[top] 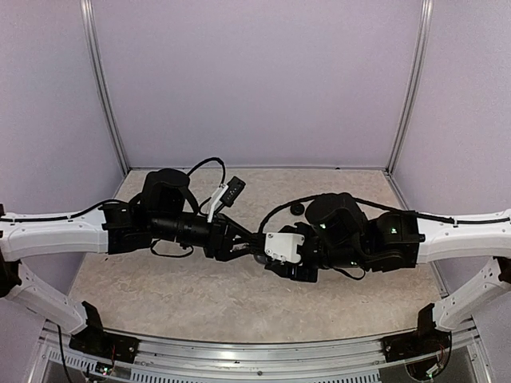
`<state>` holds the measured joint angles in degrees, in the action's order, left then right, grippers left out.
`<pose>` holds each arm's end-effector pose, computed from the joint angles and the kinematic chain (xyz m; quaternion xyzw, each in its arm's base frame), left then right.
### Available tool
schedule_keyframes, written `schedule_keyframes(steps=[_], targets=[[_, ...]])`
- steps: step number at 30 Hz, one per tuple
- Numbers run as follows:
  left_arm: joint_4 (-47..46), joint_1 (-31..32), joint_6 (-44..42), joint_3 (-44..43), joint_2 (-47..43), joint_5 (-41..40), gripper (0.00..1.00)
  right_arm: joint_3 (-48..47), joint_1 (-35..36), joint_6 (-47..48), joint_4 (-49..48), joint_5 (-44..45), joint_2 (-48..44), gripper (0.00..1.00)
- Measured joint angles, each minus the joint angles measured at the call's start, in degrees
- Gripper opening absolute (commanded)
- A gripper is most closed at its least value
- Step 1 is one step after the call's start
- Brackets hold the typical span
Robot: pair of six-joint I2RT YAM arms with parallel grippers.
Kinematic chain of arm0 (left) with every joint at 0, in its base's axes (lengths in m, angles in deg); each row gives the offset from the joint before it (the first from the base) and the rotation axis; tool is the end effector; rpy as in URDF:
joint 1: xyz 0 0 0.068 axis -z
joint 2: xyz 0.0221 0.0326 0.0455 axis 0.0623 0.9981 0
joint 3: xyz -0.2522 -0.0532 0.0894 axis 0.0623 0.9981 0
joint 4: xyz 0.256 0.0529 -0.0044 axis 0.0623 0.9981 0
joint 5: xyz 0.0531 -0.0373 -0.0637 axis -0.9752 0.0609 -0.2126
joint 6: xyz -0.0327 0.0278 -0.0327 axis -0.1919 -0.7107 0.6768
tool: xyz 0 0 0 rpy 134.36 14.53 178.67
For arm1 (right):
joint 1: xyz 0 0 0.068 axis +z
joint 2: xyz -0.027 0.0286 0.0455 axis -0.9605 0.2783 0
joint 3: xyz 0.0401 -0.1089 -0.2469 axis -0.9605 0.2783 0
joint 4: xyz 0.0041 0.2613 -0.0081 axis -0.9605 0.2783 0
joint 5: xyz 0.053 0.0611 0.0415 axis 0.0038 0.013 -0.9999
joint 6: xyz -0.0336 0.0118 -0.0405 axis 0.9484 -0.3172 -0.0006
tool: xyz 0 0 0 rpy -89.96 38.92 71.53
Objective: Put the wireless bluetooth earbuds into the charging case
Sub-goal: Pass from the right arm to the left
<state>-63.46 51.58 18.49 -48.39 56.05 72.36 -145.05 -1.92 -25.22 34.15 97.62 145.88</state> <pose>0.1603 -0.2578 0.2919 0.3542 0.7362 -0.4858 0.3107 0.0993 0.2842 0.2972 -0.6326 0.6138 0.1149 0.4582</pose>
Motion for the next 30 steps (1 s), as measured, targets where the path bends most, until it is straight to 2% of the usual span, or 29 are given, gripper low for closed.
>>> schedule_keyframes(steps=[6,16,22,26,30], targets=[[0.1,1.6,0.0,-1.1,2.7,0.6,0.53,-0.2,0.6,1.2,0.9,2.3,0.1,0.42],[0.5,1.9,0.1,-2.1,4.8,0.7,0.23,-0.3,0.8,2.3,1.0,4.4,0.1,0.44],[-0.1,1.8,0.3,-2.2,4.8,1.0,0.12,0.2,1.1,2.1,0.1,6.6,-0.3,0.69],[-2.1,1.4,0.1,-1.4,4.0,1.5,0.11,2.8,1.1,1.1,-3.1,8.2,-3.5,0.98],[-4.1,0.2,-0.2,1.2,0.7,1.5,0.11,7.2,1.0,-0.1,-8.0,9.2,-9.7,0.99]])
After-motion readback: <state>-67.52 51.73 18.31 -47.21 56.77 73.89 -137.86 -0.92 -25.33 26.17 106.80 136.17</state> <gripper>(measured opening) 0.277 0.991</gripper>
